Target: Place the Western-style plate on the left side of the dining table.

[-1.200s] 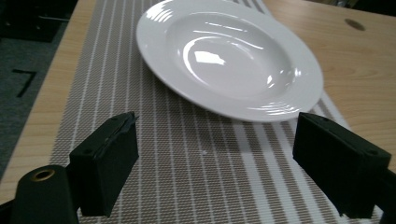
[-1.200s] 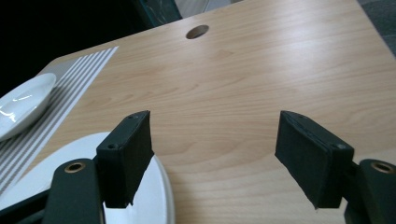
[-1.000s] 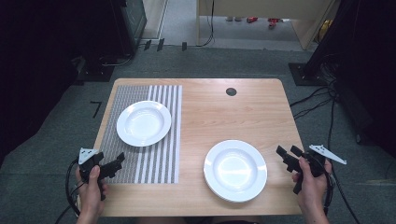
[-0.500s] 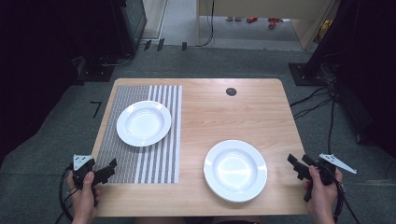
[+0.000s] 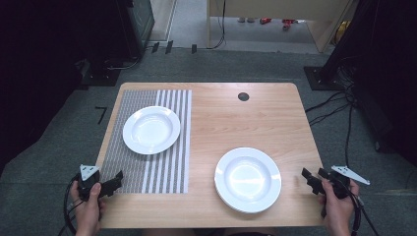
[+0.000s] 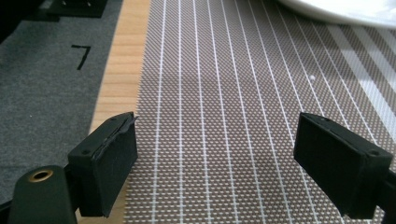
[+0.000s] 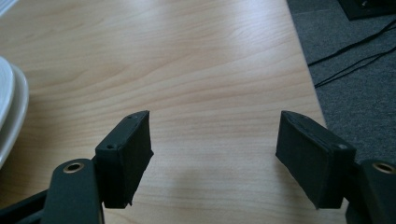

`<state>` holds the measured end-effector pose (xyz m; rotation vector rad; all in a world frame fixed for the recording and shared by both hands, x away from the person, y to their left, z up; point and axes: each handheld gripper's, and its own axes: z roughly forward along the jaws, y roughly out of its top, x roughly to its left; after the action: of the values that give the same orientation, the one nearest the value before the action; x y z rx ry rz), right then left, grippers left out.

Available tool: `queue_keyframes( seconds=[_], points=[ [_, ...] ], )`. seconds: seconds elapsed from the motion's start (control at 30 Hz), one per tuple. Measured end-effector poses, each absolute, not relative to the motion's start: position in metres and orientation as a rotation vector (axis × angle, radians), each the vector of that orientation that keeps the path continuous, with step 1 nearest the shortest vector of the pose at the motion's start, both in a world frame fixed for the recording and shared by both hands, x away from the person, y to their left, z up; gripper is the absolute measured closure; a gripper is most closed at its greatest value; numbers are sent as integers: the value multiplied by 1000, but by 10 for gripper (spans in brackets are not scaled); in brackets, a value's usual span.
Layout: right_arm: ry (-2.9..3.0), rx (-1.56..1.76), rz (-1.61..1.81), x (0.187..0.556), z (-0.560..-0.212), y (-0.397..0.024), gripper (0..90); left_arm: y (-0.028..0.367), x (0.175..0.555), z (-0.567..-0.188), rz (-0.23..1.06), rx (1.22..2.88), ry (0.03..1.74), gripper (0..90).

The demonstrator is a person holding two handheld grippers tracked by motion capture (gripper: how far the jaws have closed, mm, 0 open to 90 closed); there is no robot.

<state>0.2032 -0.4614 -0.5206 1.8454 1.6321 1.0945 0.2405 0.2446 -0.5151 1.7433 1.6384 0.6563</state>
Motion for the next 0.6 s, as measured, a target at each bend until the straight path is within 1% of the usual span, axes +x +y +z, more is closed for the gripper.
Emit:
queue_keyframes(
  seconds=[0.3, 0.6],
  points=[
    [1661, 1847, 1079, 205, -525, -457, 264, 237, 240, -518, 707, 1814, 1622, 115],
    [1734, 1769, 951, 208, -524, -444, 237, 237, 240, -518, 709, 1818, 1620, 111]
  ],
)
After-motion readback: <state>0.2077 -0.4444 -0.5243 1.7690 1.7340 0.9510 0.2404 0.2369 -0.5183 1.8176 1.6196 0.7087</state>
